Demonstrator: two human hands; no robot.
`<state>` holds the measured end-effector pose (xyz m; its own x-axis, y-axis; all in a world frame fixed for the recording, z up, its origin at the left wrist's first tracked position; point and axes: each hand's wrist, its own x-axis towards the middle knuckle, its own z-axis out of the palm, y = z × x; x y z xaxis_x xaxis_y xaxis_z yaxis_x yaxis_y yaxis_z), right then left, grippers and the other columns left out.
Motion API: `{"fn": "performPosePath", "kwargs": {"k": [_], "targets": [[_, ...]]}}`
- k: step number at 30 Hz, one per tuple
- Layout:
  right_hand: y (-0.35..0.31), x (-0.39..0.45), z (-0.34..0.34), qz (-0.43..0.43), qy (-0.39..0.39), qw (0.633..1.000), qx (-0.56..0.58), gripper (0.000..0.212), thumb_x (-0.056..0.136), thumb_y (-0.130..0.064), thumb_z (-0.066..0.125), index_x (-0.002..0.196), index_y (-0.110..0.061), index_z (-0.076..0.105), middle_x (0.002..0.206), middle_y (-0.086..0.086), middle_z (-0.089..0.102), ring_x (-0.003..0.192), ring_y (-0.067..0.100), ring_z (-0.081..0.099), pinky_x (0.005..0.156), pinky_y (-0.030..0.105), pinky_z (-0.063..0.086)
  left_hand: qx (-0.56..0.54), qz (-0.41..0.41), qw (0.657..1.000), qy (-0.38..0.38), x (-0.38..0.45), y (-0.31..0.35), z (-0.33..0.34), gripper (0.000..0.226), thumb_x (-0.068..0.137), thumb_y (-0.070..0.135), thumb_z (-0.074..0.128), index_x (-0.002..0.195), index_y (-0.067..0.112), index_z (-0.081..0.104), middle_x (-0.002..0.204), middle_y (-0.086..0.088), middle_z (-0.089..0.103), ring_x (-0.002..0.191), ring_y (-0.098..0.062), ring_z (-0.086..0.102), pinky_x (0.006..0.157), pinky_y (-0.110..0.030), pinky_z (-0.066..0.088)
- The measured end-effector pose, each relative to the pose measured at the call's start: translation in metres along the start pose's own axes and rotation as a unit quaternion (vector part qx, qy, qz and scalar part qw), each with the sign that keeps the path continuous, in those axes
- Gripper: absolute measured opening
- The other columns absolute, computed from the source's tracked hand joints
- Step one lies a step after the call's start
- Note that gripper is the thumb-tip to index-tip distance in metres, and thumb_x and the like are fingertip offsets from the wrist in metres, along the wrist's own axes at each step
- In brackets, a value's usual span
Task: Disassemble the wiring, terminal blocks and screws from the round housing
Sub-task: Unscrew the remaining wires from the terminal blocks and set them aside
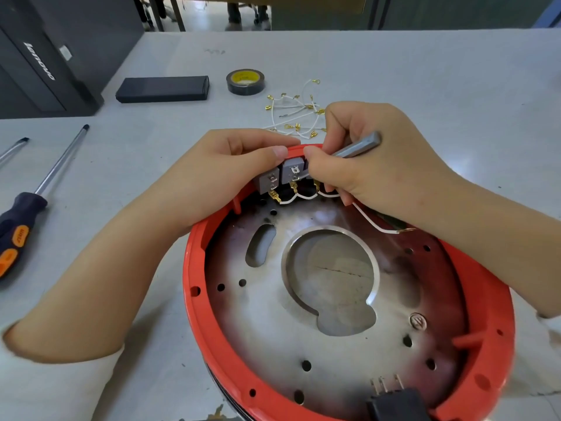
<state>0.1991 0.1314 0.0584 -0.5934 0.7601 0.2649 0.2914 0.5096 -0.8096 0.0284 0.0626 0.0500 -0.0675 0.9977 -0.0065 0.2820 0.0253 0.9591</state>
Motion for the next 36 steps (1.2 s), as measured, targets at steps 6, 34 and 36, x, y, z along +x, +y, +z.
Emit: {"fn": "performPosePath", "kwargs": {"k": [6,34,36], "targets": [[-0.006,0.006,-0.001,0.011,-0.034,0.999,-0.011,0.032,0.082,-0.009,0.065,0.061,-0.015,0.042,0.052,0.009,0.05,0.031,0.005,0.044,0.036,0.017,0.032,0.025,0.014,1.0,0.0,-0.001,0.002,0.0,0.022,0.096,0.016,0.055,0.107,0.025,0.071,0.098,0.014,0.074,0.096,0.0,0.068,0.082,-0.008,0.048],[-0.014,0.026,-0.01,0.064,-0.121,0.99,-0.033,0.022,0.079,-0.008,0.056,0.062,-0.015,0.044,0.045,0.006,0.059,0.031,0.016,0.048,0.032,0.014,0.03,0.044,0.027,0.999,-0.005,-0.001,0.004,-0.001,0.023,0.097,0.014,0.052,0.107,0.026,0.069,0.096,0.021,0.073,0.094,0.008,0.065,0.076,-0.001,0.042],[-0.008,0.017,-0.007,0.034,-0.085,0.995,-0.025,0.023,0.08,-0.011,0.061,0.064,-0.016,0.045,0.047,0.005,0.059,0.032,0.016,0.049,0.033,0.016,0.031,0.045,0.022,0.999,-0.005,0.0,0.004,-0.001,0.023,0.097,0.015,0.052,0.108,0.026,0.07,0.097,0.018,0.073,0.095,0.006,0.066,0.077,-0.002,0.043]]}}
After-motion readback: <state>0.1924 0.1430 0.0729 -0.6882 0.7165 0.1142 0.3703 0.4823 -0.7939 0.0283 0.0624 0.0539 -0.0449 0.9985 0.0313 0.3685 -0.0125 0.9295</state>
